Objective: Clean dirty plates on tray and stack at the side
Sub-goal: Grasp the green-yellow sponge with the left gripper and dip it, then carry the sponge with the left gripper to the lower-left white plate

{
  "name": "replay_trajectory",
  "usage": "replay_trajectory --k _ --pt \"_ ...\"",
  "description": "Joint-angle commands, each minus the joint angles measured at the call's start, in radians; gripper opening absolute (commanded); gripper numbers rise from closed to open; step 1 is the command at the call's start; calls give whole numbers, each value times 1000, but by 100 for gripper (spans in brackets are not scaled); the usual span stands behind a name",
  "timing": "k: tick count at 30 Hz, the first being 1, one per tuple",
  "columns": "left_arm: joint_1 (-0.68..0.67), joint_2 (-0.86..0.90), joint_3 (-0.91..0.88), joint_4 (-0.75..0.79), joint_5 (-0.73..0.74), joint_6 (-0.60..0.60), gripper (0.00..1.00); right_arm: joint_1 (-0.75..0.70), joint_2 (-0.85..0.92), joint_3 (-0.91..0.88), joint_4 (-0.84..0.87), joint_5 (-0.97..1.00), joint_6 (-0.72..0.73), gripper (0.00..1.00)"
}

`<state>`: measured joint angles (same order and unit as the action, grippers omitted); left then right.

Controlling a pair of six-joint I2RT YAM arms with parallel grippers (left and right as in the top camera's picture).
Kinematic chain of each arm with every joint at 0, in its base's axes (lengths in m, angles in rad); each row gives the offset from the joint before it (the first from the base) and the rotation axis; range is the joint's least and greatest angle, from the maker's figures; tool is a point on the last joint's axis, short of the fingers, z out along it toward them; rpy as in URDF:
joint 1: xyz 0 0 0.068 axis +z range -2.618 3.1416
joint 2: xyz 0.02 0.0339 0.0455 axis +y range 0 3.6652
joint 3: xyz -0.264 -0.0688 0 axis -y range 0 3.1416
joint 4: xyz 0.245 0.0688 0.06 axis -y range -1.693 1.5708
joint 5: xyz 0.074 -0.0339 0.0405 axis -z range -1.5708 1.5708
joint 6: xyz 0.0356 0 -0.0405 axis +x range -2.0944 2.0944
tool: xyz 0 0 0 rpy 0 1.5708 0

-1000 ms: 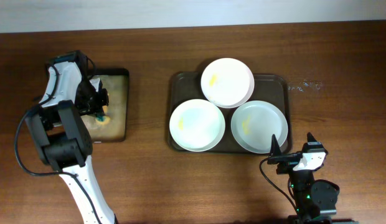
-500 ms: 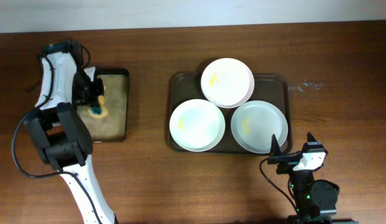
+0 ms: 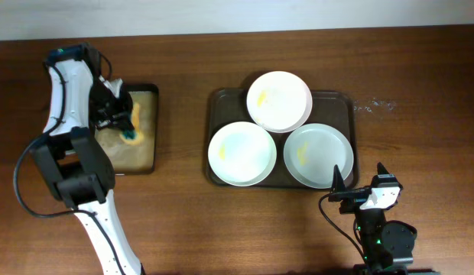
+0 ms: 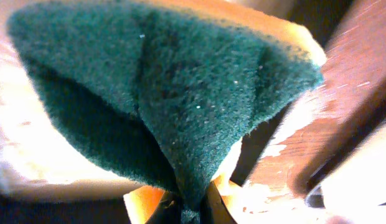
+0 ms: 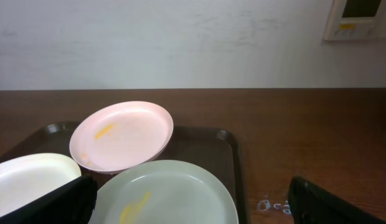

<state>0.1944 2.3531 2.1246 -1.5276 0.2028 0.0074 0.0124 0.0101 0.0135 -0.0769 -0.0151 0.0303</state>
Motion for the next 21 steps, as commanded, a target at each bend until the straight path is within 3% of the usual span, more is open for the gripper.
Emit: replay_trajectory --k 1,6,8,11,13,17,21 --pt "10 1 11 -24 8 4 0 -6 -6 -8 -2 9 11 99" --pt "29 -11 311 -161 5 5 0 -6 -6 -8 -2 9 11 98" --pt "10 -8 281 -142 -50 5 0 -6 -6 -8 -2 9 11 98" --pt "-23 -7 66 -34 -50 5 0 -6 -6 -8 -2 9 11 98" --pt "-27 -7 14 -24 -66 4 0 -6 -6 -8 -2 9 11 98" --pt "16 -26 203 -162 -67 -15 0 -6 -6 -8 -2 9 11 98" --pt "8 -169 280 -161 105 -19 0 -6 -6 -8 -2 9 11 98"
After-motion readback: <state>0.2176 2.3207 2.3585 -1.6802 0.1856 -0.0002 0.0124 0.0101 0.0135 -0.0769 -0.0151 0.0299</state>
